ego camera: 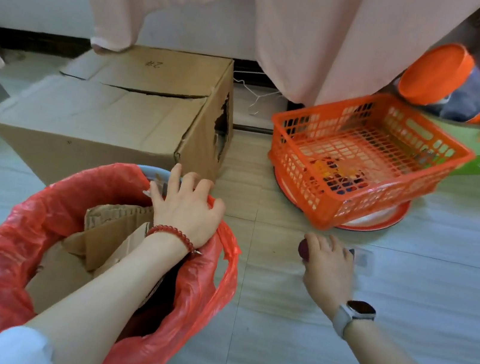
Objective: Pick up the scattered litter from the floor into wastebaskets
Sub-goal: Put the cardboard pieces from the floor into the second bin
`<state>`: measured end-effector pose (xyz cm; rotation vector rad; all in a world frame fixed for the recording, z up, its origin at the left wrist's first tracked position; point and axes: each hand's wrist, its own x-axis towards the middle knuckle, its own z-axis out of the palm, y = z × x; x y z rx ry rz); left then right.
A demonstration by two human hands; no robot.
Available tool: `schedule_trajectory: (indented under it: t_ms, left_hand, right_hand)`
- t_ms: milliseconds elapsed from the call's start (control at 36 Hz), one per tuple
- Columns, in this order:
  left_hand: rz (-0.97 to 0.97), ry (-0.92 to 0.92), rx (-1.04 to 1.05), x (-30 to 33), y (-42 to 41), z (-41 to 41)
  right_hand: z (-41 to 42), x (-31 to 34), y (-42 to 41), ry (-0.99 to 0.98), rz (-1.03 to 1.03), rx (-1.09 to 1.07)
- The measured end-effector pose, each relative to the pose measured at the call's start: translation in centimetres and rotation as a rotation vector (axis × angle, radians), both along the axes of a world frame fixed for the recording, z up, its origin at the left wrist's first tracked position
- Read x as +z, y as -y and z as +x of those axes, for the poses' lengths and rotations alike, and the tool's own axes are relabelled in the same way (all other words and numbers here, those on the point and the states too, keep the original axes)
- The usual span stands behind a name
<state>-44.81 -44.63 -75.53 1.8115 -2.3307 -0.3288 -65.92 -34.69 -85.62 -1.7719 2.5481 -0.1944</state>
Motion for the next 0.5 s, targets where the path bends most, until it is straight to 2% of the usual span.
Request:
schedule_trajectory:
  t_ms: [111,250,361,444,500]
  left_hand:
    - [0.017,0.040,-0.059,0.6,-0.3,0.3]
    - [0.023,0.025,-0.191,2.0,-0.5,2.7]
    - [-0.089,0.027,-0.179,4.0,0.0,7.0]
    - [-0.157,0.010,-0.114,5.6,0.6,11.1]
    - [-0.170,-0.009,-0.048,6.1,0.8,14.1]
  right_hand:
    - [2.6,4.6,-0.3,0.289,-0.358,0.038]
    - [6.5,11.0,0.7,0.406,-0.787,0.186]
    - [10.3,16.3,2.6,0.546,-0.984,0.242]
    - [13.8,19.6,3.3,0.806,-1.079,0.185]
    - [15.6,20.7,3.5,0.887,-1.096,0.136]
